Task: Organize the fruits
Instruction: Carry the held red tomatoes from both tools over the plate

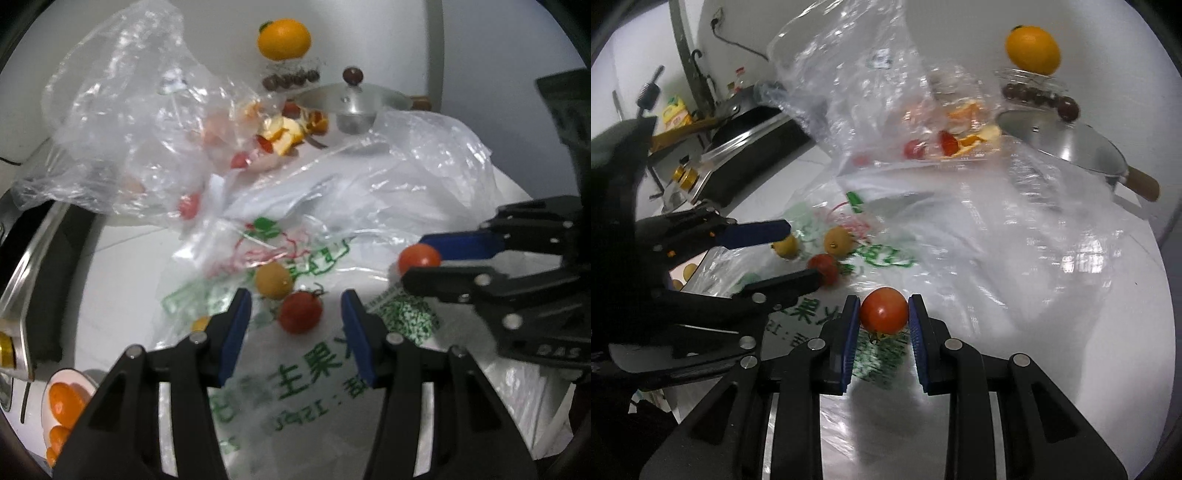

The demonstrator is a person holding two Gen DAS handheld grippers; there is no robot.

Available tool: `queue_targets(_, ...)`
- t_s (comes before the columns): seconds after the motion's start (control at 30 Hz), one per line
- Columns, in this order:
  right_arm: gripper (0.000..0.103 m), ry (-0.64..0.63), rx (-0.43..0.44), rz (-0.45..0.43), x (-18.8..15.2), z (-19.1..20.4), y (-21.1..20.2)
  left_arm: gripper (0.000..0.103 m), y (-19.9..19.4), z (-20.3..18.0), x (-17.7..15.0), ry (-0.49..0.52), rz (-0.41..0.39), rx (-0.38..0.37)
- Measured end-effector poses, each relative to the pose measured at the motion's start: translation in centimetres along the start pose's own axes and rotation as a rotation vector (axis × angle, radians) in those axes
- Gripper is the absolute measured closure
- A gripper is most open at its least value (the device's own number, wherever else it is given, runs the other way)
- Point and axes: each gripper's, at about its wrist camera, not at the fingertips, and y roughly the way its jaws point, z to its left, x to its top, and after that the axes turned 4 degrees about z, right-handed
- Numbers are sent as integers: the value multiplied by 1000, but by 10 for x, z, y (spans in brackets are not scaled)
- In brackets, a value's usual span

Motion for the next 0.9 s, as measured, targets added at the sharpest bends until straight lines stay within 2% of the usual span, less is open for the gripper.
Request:
queue_targets(0.1,74,13,5,-11,-3,-9,-4,54,10,-5,4,8,17,7)
queue_targets(0.13,74,16,6,-13,-4,-10,-4,61,13,-6,5,13,25,7)
queue_targets(0.27,74,30,10,-22,-5,-15,-4,74,24,-8,7,23,59,21)
queue_targets(0.53,74,36,1,-41,-7,-14,-9,75,16,-11,6,35,45,8)
queue_targets(0.9,74,14,-29,-60,-10,7,-31,75,-35,-15,-4,70,-52,-14)
